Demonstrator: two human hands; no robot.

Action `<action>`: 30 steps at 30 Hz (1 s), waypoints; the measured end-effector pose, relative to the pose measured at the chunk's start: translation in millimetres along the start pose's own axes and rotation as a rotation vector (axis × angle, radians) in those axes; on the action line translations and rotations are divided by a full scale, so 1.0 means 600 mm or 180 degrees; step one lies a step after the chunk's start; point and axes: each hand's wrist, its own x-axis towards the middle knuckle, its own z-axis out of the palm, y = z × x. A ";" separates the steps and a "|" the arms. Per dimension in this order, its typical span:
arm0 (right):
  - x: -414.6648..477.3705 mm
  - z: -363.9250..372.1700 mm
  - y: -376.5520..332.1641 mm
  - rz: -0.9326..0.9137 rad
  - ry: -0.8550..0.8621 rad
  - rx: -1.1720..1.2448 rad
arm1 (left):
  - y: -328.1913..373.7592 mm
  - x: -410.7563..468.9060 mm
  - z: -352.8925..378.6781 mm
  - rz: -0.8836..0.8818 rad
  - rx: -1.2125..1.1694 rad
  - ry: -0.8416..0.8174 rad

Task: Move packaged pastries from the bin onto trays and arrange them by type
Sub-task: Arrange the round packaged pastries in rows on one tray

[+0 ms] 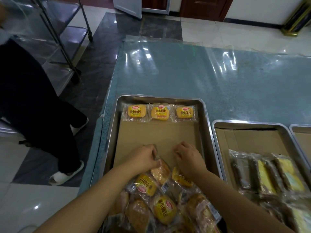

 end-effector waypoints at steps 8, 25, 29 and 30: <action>-0.020 -0.008 -0.012 0.0307 -0.0327 0.0045 | 0.020 -0.019 -0.062 -0.0253 -0.1508 0.0315; -0.012 0.015 -0.053 0.0173 -0.0127 0.0201 | -0.099 -0.049 -0.087 0.0706 0.0863 0.1602; -0.011 0.015 -0.053 0.0236 -0.0055 0.0170 | -0.083 -0.042 -0.062 0.0999 0.1251 0.1195; -0.011 0.014 -0.051 0.0250 -0.0045 0.0171 | -0.082 -0.037 -0.058 0.0954 0.1371 0.1049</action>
